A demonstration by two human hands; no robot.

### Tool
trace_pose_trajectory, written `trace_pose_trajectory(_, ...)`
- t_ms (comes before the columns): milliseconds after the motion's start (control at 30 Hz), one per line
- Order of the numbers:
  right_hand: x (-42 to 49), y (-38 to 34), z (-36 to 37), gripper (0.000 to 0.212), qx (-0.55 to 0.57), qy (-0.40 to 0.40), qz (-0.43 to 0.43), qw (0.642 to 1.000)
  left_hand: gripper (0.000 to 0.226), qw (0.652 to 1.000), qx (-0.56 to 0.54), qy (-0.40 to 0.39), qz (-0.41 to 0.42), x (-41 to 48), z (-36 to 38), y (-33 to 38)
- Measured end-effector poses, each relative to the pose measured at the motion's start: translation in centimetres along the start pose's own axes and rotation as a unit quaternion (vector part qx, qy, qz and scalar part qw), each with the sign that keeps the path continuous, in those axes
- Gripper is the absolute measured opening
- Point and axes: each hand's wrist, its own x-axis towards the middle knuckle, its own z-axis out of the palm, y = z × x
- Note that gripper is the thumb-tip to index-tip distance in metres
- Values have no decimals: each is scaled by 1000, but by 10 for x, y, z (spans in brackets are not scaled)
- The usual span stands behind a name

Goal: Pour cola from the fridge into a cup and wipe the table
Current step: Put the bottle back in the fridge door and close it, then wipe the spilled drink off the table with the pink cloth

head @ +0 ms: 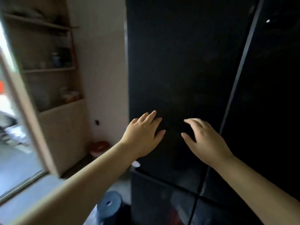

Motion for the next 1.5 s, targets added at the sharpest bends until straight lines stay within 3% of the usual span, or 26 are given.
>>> trace_pose_trajectory(167,13,-96,36,51,117,-32,-127,984,56,989,41,-32,-140,-101,-37,-73)
trace_pose_trajectory(267,22,-169,51,54,179,-49,-204,961,72,971,114,-21,-208,-155,-74,-105)
trace_pose_trajectory(467,27,-308,57,54,256,-67,-331,906,70,919,203,20,-337,-250,-139,-151)
trace_pose_trajectory(567,25,-368,63,56,239,-87,-398,881,64,892,231,35,-386,-297,-156,-170)
trace_pose_trajectory(833,-8,-516,81,52,292,-133,-479,817,66,835,242,38,-493,-429,-191,-215)
trace_pose_trajectory(967,-55,-587,93,53,333,-157,-507,779,73,823,177,68,-535,-498,-196,-230)
trace_pose_trajectory(1367,-158,-740,114,50,437,-267,-558,653,75,648,217,85,-725,-651,-203,-210)
trace_pose_trajectory(1500,-187,-772,124,64,460,-295,-587,598,67,583,219,84,-778,-678,-198,-210)
